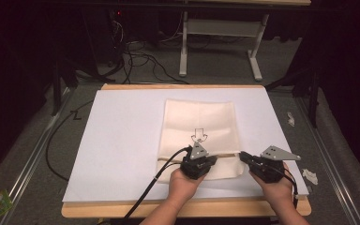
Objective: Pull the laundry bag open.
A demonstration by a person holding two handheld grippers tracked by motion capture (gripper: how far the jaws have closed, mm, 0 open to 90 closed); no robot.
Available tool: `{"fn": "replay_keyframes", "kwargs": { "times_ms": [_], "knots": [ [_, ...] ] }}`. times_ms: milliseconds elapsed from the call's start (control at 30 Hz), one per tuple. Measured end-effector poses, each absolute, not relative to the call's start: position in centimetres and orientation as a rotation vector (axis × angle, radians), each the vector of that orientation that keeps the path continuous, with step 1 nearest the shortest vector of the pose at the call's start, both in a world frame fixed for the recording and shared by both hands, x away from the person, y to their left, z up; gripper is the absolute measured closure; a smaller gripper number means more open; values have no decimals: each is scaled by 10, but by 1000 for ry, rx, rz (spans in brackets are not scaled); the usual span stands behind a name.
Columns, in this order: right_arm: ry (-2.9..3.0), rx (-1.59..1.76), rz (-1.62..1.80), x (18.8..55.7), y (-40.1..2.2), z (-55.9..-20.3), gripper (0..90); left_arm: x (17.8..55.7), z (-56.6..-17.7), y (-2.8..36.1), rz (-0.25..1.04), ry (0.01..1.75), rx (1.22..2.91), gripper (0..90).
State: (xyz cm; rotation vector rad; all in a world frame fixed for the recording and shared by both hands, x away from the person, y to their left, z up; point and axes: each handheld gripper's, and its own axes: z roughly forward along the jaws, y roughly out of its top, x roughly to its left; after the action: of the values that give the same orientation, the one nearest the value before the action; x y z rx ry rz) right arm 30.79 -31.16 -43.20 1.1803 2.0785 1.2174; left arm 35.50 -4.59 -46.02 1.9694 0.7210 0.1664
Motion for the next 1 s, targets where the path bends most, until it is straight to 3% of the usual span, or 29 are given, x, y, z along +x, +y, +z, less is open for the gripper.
{"fn": "replay_keyframes", "kwargs": {
  "times_ms": [333, 700, 1000],
  "knots": [
    [2109, 1162, 1184, 310, -305, -435, 864, 354, -460, -32, 196, 716, 2001, 876],
    [2061, 1231, 1186, 314, -320, -435, 864, 359, -463, 18, 227, 836, 1985, 876],
    [2064, 1235, 1167, 316, -325, -437, 863, 357, -458, 68, 292, 867, 2074, 876]
  ]
}}
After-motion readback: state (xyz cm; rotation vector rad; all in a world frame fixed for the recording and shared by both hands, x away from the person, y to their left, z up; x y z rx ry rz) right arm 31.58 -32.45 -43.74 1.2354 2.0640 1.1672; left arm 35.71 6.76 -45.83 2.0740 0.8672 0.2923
